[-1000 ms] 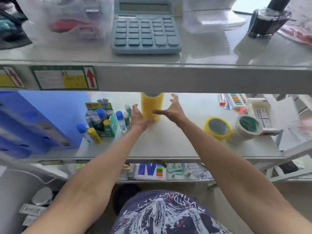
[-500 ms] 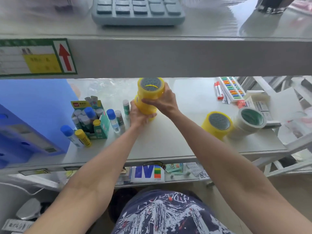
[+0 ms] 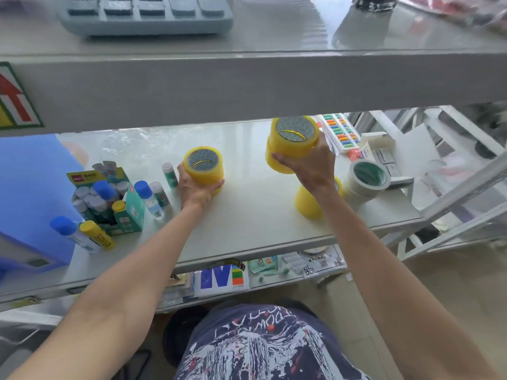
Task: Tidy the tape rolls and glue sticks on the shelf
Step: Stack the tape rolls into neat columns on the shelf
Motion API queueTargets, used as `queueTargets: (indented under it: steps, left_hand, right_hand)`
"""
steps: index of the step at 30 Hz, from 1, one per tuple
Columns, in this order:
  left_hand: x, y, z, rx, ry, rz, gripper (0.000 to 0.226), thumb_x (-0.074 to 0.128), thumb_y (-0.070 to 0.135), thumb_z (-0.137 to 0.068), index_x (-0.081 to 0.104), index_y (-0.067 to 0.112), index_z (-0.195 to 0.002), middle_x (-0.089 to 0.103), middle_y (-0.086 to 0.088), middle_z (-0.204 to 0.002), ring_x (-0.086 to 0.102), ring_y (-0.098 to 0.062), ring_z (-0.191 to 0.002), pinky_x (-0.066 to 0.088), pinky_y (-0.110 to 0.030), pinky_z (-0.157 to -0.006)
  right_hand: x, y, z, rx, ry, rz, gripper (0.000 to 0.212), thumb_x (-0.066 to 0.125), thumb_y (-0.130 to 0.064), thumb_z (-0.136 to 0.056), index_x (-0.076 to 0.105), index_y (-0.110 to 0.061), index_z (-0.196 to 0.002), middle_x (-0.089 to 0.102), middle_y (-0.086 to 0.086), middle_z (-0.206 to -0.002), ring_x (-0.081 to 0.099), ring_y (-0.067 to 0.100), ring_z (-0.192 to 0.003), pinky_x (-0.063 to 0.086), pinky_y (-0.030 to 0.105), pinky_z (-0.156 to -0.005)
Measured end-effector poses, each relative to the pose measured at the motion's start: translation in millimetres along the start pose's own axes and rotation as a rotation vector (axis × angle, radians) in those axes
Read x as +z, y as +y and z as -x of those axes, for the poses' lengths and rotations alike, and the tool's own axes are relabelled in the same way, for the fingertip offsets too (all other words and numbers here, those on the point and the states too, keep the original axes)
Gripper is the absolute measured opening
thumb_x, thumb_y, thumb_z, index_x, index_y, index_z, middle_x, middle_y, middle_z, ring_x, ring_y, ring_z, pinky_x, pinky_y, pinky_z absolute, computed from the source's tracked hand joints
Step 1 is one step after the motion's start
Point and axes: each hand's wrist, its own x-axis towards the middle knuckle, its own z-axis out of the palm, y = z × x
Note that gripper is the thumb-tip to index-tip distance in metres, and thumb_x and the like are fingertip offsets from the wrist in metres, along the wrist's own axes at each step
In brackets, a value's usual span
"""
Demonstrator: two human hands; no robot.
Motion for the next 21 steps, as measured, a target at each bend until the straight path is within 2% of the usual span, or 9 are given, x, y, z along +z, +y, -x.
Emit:
queueTargets:
  steps: [4, 7, 12, 16, 21]
  left_hand:
    - [-2, 7, 4, -0.029, -0.003, 0.021, 0.104, 0.096, 0.037, -0.054, 0.036, 0.012, -0.134, 0.057, -0.007, -0.129, 0.058, -0.026, -0.116, 0.045, -0.03, -0.101]
    - [-3, 27, 14, -0.024, -0.028, 0.05, 0.103, 0.094, 0.045, -0.051, 0.037, 0.021, -0.133, 0.062, -0.001, -0.121, 0.061, -0.022, -0.111, 0.049, -0.033, -0.097]
    - [6, 97, 36, 0.082, -0.124, 0.136, 0.099, 0.095, 0.041, -0.052, 0.041, 0.024, -0.134, 0.061, 0.009, -0.114, 0.059, -0.014, -0.104, 0.049, -0.026, -0.087]
    - [20, 152, 60, 0.186, -0.238, 0.206, 0.102, 0.097, 0.044, -0.043, 0.046, 0.027, -0.13, 0.065, 0.011, -0.117, 0.063, -0.012, -0.109, 0.055, -0.034, -0.093]
    - [36, 198, 97, 0.263, -0.264, 0.185, 0.098, 0.098, 0.041, -0.044, 0.05, 0.025, -0.128, 0.066, 0.01, -0.117, 0.063, -0.013, -0.11, 0.053, -0.038, -0.095]
  right_hand:
    - [-21, 27, 9, 0.114, 0.04, 0.028, 0.107, 0.094, -0.058, -0.053, 0.05, -0.015, -0.14, 0.069, 0.001, -0.124, 0.063, 0.021, -0.116, 0.048, 0.024, -0.095]
    - [-28, 37, 18, 0.143, 0.057, -0.018, 0.104, 0.095, -0.053, -0.055, 0.05, -0.013, -0.139, 0.067, 0.001, -0.125, 0.06, 0.013, -0.109, 0.043, 0.018, -0.092]
    - [-36, 47, 26, 0.161, 0.105, -0.06, 0.101, 0.097, -0.05, -0.054, 0.051, -0.014, -0.137, 0.066, 0.002, -0.125, 0.062, 0.019, -0.114, 0.044, 0.02, -0.094]
    - [-43, 47, 29, 0.153, 0.11, -0.103, 0.1, 0.097, -0.045, -0.054, 0.05, -0.012, -0.136, 0.067, 0.004, -0.123, 0.063, 0.02, -0.111, 0.05, 0.027, -0.094]
    - [-59, 52, 32, 0.196, 0.103, -0.131, 0.099, 0.097, -0.041, -0.056, 0.048, -0.01, -0.136, 0.064, 0.009, -0.126, 0.061, 0.024, -0.114, 0.037, 0.017, -0.088]
